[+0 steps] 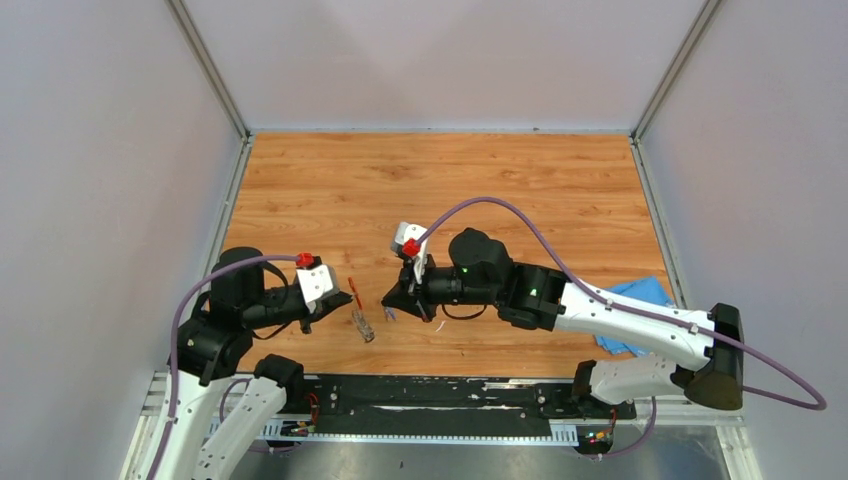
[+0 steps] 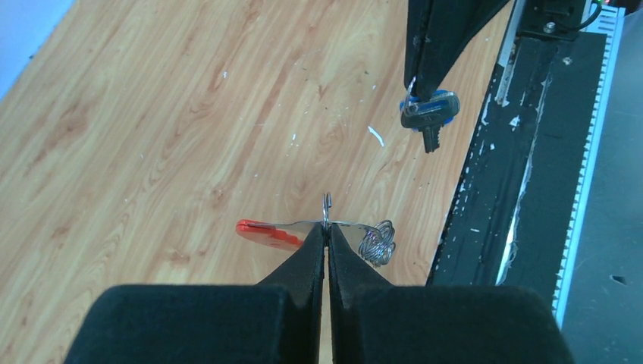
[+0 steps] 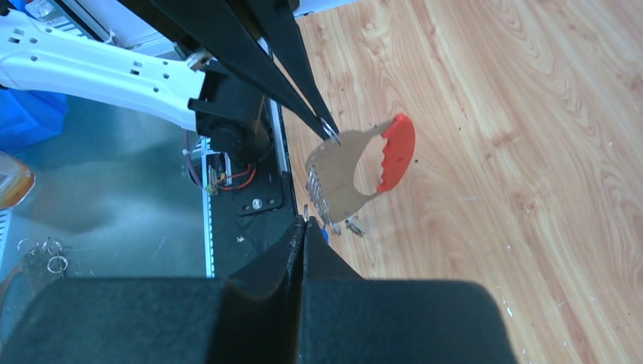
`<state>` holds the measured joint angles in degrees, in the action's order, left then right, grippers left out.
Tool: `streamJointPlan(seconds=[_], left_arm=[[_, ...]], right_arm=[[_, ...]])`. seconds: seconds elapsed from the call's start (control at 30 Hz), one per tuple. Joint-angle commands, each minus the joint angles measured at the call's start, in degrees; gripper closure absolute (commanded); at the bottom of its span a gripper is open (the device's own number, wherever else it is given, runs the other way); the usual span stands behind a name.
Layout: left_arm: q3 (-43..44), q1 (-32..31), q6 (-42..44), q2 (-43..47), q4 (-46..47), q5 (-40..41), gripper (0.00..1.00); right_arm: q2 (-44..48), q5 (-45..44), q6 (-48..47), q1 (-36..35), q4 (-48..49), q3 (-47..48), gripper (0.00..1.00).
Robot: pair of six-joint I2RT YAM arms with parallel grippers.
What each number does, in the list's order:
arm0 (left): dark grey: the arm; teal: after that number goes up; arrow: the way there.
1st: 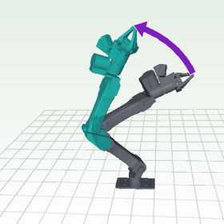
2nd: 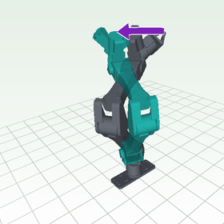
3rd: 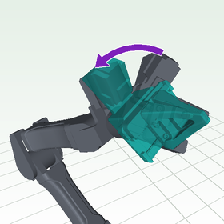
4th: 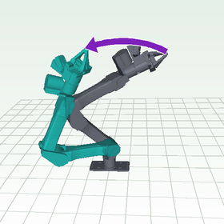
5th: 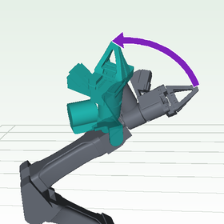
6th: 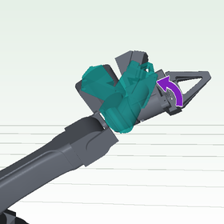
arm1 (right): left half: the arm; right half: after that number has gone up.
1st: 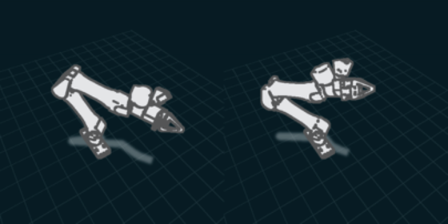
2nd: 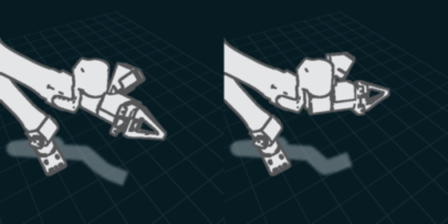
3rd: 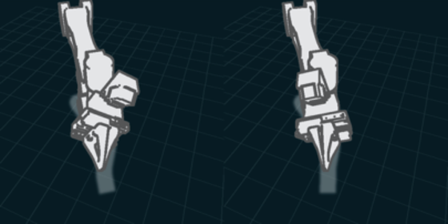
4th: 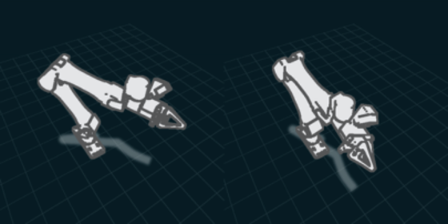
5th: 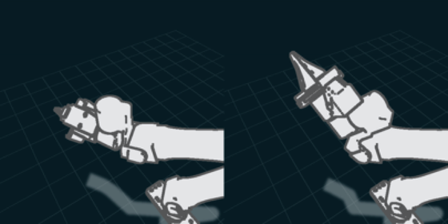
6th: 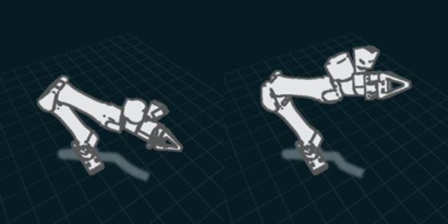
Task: Put the keys on the keyring
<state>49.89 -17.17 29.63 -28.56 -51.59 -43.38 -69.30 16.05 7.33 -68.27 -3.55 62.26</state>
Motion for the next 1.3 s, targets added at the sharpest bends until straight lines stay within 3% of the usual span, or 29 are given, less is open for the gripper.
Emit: streamJointPlan(seconds=[0.0, 0.67, 1.27], left_arm=[[2.3, 0.2, -4.5, -0.3, 0.6, -1.5, 1.0], [0.4, 0.2, -5.8, 0.0, 6.1, 0.1, 1.0], [-0.6, 0.2, -5.6, 1.1, 6.3, 1.9, 1.0]], right_arm=[[-2.5, -6.9, -1.4, -3.1, -4.7, 5.3, 1.0], [-9.3, -12.7, -0.5, -6.6, 2.8, 8.7, 1.0], [-9.8, -15.7, -0.5, -7.7, 9.5, 6.7, 1.0]])
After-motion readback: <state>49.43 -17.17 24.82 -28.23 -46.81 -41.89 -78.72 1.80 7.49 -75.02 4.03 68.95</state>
